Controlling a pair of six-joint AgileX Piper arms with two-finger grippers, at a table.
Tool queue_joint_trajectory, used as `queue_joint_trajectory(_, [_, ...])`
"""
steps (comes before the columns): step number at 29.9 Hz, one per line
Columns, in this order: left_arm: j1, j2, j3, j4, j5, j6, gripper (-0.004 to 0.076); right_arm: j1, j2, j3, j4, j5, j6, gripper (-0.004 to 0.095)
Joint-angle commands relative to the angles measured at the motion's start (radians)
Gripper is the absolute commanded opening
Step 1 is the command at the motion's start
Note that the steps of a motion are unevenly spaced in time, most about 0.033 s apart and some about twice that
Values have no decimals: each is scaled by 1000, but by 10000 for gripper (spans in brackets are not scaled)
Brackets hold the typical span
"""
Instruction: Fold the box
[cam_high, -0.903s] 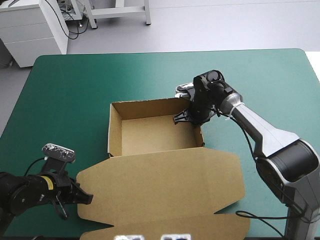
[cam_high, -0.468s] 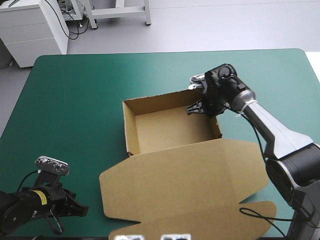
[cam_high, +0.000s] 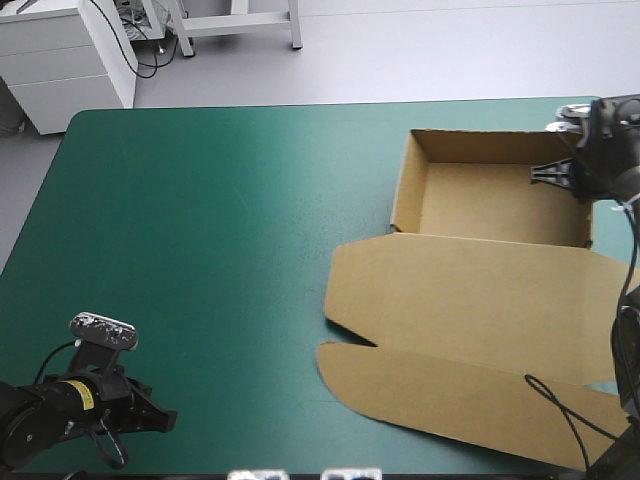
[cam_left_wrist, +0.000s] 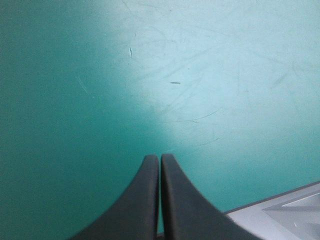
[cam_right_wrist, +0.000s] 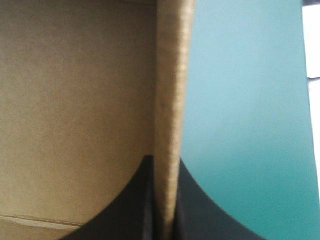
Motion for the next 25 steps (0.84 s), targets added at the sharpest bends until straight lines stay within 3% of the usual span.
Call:
queue_joint_trajectory(1, [-4,0,-21,3,22,-9,-8,-138,-41,-25,-29,9,-38,-19])
queue_joint_trajectory(5, [-4,0,-21,5,4,-9,-8,-257,-10,-25,-17,7,-35,-19])
queue_joint_trajectory(11, [-4,0,-21,17,-15,-9,-8,-303,45,-25,-46,7,6,-4])
queue_joint_trajectory(14, [-4,0,-21,17,-22,-9,-8,-299,63,-25,-53,7,33,87])
queue_joint_trajectory(19, [-4,0,-21,54,-22,-9,-8,-299,61,-25,-55,9,18,367])
queue_joint_trajectory(25, [-4,0,-21,114,-22,-5,-8,-299,-6,-27,-24,9,18,400])
